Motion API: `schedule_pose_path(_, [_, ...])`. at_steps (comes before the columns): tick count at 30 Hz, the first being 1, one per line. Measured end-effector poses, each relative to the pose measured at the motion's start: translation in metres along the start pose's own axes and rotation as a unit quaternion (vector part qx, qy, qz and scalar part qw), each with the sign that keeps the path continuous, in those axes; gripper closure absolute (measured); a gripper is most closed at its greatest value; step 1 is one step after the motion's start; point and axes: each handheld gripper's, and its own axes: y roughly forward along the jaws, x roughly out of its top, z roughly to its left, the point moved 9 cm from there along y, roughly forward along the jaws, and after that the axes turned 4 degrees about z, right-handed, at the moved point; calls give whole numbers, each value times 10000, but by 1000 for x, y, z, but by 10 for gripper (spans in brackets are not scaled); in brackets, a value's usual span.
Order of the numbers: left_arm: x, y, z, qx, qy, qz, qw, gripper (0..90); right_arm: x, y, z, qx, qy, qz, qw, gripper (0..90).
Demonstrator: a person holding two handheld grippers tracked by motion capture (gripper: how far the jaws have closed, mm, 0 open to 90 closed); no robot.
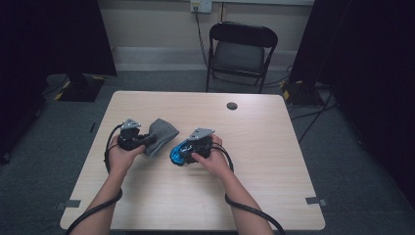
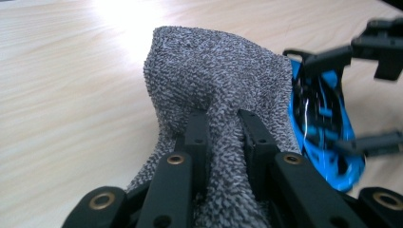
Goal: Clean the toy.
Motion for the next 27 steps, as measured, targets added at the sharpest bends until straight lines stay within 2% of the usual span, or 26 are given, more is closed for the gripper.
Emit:
schedule_pose_path(5, [6,24,0,110,-103,48,9999,761,0,0,0,5,2,36,10000,138])
schedule_pose_path(8, [8,38,-4,227,-9,151,9996,760,0,0,0,2,4,43,10000,138])
schedule_pose_path(10, [9,47,-9,276,125,270,9992,759,0,0,0,-6,9,42,10000,138])
schedule_pose_path(15, [11,66,-20,216,182,416,9987,755,1,0,0,-10,10,66,10000,138])
schedule_pose_path(19, [6,74,-23,237,252,570,9978,751,1,0,0,-30,31,68,10000,137])
schedule_pose_path(27, [3,75,-22,132,280,586,9978,749,1,0,0,-38,41,65,10000,138])
